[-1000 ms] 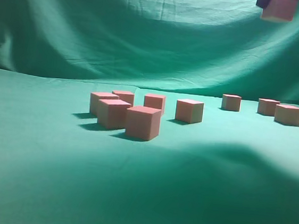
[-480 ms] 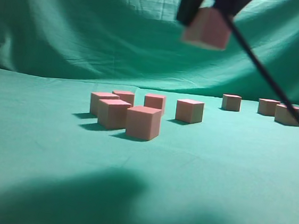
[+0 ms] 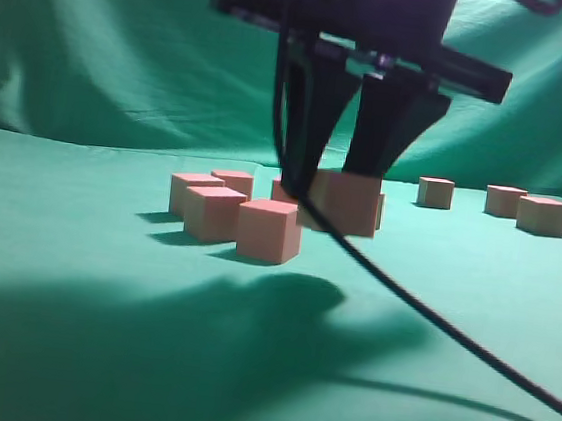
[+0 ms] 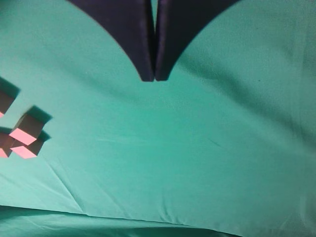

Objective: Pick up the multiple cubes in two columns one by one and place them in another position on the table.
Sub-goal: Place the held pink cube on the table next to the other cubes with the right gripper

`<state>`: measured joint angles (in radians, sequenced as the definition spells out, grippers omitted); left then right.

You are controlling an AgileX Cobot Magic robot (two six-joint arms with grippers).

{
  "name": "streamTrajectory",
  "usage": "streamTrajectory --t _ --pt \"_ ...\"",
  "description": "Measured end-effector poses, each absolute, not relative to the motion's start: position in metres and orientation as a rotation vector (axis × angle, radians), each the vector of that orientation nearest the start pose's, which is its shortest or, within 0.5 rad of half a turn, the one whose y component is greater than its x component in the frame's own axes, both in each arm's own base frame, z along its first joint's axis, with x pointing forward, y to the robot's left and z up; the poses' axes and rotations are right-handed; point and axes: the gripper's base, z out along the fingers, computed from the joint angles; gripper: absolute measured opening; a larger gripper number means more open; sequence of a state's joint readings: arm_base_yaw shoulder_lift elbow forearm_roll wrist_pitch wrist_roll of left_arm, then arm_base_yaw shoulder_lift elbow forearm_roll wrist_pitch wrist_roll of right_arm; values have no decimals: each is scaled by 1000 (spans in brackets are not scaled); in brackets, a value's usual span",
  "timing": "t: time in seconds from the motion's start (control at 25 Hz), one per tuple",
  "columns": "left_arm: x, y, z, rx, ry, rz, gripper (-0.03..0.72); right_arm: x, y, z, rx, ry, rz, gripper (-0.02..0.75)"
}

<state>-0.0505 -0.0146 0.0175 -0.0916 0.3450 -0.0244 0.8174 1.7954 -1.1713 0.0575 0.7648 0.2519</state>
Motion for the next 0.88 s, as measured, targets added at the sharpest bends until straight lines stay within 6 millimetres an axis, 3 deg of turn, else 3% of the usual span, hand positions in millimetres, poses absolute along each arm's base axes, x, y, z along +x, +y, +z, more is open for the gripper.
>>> streamTrajectory --t 0.2,0.84,0.88 --pt "53 -5 177 -33 1832 -142 0 242 260 180 -788 2818 218 260" --pt "53 -5 177 -33 1832 -142 0 242 261 179 -800 2812 208 260" --pt "53 -5 177 -33 1832 -142 0 242 261 178 -801 2815 205 316"
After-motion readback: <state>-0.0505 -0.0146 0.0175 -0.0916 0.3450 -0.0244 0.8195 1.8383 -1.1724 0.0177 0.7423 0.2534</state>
